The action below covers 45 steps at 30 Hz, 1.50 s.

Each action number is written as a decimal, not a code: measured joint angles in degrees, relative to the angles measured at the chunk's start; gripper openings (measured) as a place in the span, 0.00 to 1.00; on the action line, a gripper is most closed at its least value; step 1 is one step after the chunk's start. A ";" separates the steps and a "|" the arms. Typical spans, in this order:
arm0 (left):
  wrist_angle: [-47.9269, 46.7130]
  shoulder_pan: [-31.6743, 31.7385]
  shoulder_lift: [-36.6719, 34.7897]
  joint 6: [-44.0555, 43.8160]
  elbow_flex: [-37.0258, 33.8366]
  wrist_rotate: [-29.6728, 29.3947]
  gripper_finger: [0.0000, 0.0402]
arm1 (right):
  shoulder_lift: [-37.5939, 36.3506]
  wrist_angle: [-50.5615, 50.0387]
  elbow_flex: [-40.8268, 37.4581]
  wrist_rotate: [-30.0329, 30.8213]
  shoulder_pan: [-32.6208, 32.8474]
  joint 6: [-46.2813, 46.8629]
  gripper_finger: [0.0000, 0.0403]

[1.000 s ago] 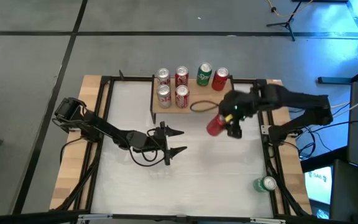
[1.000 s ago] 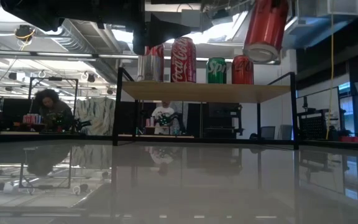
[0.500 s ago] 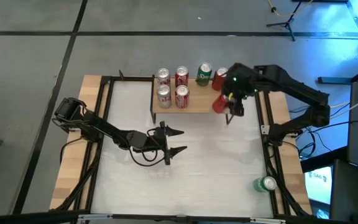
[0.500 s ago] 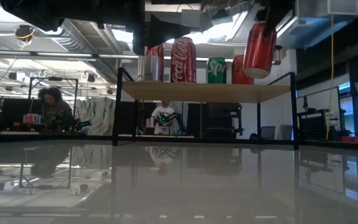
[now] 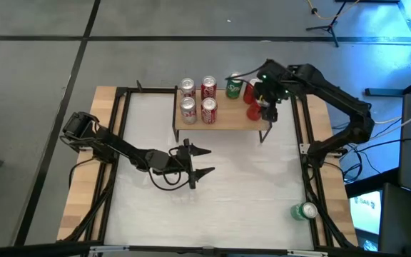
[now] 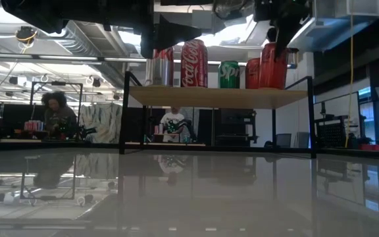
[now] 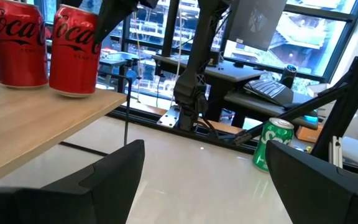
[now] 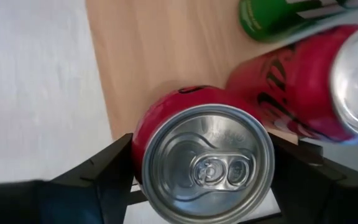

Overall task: Place canned beverage on shelf
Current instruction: Put the red-black soda can aligned with the other red-black soda can on the shelf

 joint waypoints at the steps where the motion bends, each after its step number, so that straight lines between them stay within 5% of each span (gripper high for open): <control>1: 0.00 0.00 0.01 0.00 0.00 0.00 0.81 | 0.13 0.00 0.00 -0.12 0.04 -0.20 0.74; 45: -0.02 0.00 0.00 0.00 0.00 0.05 0.81 | 0.22 -1.09 -0.02 -1.77 0.11 -2.60 0.74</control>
